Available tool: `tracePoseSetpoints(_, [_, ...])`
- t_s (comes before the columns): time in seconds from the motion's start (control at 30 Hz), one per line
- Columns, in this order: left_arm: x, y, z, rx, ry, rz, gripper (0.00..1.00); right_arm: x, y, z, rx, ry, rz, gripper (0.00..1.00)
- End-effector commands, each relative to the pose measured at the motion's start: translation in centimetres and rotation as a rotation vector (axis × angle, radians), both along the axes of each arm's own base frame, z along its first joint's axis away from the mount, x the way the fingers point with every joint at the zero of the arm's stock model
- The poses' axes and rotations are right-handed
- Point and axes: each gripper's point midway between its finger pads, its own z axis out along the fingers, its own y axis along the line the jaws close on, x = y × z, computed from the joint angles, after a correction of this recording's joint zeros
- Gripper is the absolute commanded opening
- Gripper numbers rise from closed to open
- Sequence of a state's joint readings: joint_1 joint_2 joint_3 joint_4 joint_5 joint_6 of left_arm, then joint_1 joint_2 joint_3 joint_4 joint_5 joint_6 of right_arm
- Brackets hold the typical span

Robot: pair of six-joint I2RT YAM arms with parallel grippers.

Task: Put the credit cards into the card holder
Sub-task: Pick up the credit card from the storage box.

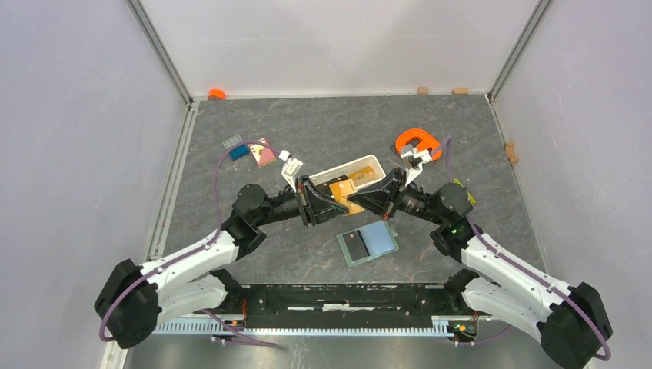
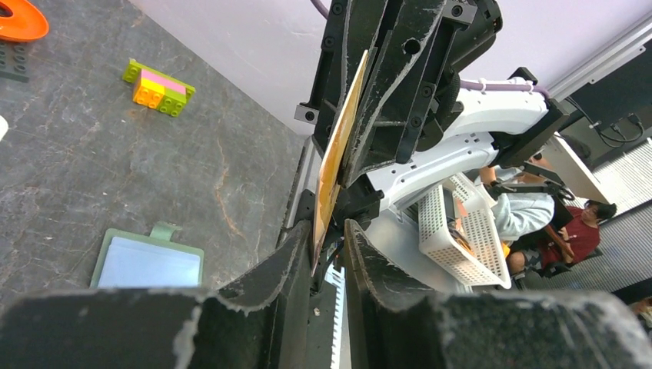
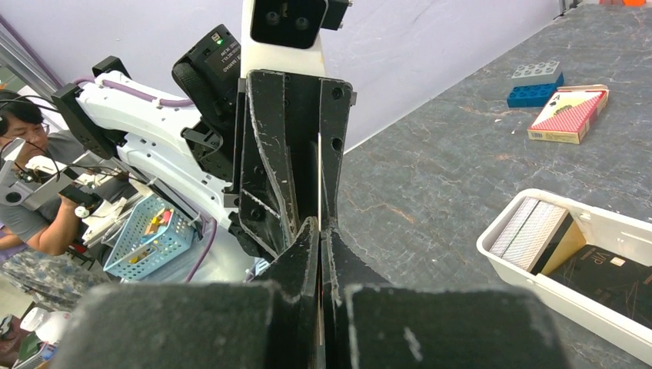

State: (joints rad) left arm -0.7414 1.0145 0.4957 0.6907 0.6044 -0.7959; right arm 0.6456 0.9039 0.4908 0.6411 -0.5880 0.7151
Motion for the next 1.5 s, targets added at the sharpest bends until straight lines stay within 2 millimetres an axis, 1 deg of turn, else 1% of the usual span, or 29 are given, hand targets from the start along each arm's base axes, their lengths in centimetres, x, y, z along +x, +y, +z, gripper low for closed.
tracePoseSetpoints(0.0, [-0.8,-0.5,2.1,-0.072,-0.032,-0.039,0.29,-0.4,-0.1,0.6,0.025,-0.027,0.015,0.00])
tracePoseSetpoints(0.27, [-0.6,-0.6,1.9,-0.086,-0.021,-0.033,0.23,-0.3,-0.1,-0.3,0.009,-0.006,0.011,0.00])
tracePoseSetpoints(0.4, [-0.4,-0.6,1.7,-0.086,-0.013,-0.022,0.04,-0.3,-0.1,-0.7,-0.001,0.004,0.007,0.00])
tracePoseSetpoints(0.47, [-0.3,-0.6,1.5,-0.080,-0.003,-0.020,0.02,-0.1,-0.1,-1.1,-0.018,0.010,-0.004,0.00])
tracePoseSetpoints(0.5, [-0.3,-0.6,1.2,-0.073,0.007,-0.015,0.02,0.2,-0.2,-1.6,-0.039,0.018,-0.021,0.04])
tracePoseSetpoints(0.53, [-0.1,-0.6,0.7,-0.059,0.020,-0.006,0.02,0.5,-0.3,-2.0,-0.063,0.017,-0.037,0.12])
tracePoseSetpoints(0.57, [0.1,-0.6,0.1,-0.040,0.032,0.007,0.02,1.0,-0.5,-2.5,-0.096,0.016,-0.066,0.28])
tracePoseSetpoints(0.6, [0.4,-0.5,-0.7,-0.012,0.047,0.027,0.02,1.5,-0.8,-2.7,-0.126,0.003,-0.101,0.41])
tracePoseSetpoints(0.63, [0.6,-0.4,-1.9,0.027,0.071,0.052,0.02,1.8,-1.2,-3.2,-0.159,0.004,-0.131,0.50])
tracePoseSetpoints(0.67, [1.0,-0.2,-2.9,0.064,0.078,0.096,0.02,2.4,-1.7,-3.2,-0.185,-0.006,-0.175,0.61])
tracePoseSetpoints(0.73, [1.2,0.2,-5.7,0.172,0.103,0.161,0.02,3.0,-2.9,-4.0,-0.257,0.001,-0.246,0.76])
tracePoseSetpoints(0.77, [1.3,0.3,-6.7,0.211,0.114,0.183,0.02,3.3,-3.6,-4.2,-0.289,-0.001,-0.284,0.81])
tracePoseSetpoints(0.83, [1.1,0.5,-8.8,0.284,0.181,0.199,0.02,4.0,-5.4,-5.3,-0.376,0.019,-0.376,0.88])
tracePoseSetpoints(0.97, [-0.1,0.6,-12.3,0.333,0.356,0.225,0.02,4.5,-9.1,-9.6,-0.570,0.129,-0.530,0.95])
tracePoseSetpoints(1.0, [-0.4,0.5,-13.0,0.344,0.390,0.229,0.02,4.6,-10.1,-10.7,-0.614,0.163,-0.574,0.95])
tracePoseSetpoints(1.07, [-1.5,0.1,-14.3,0.368,0.440,0.225,0.02,4.3,-12.0,-13.5,-0.705,0.239,-0.627,0.96])
tracePoseSetpoints(1.13, [-2.4,-0.3,-15.2,0.389,0.476,0.225,0.02,3.8,-13.1,-16.3,-0.763,0.304,-0.651,0.95])
tracePoseSetpoints(1.23, [-3.5,-1.0,-16.4,0.422,0.512,0.217,0.02,2.8,-14.1,-20.2,-0.826,0.378,-0.643,0.92])
tracePoseSetpoints(1.33, [-3.9,-1.5,-17.2,0.433,0.540,0.208,0.02,2.0,-14.9,-23.2,-0.877,0.442,-0.629,0.87])
tracePoseSetpoints(1.47, [-4.2,-1.8,-18.2,0.453,0.568,0.197,0.02,1.5,-15.1,-25.0,-0.888,0.462,-0.617,0.82])
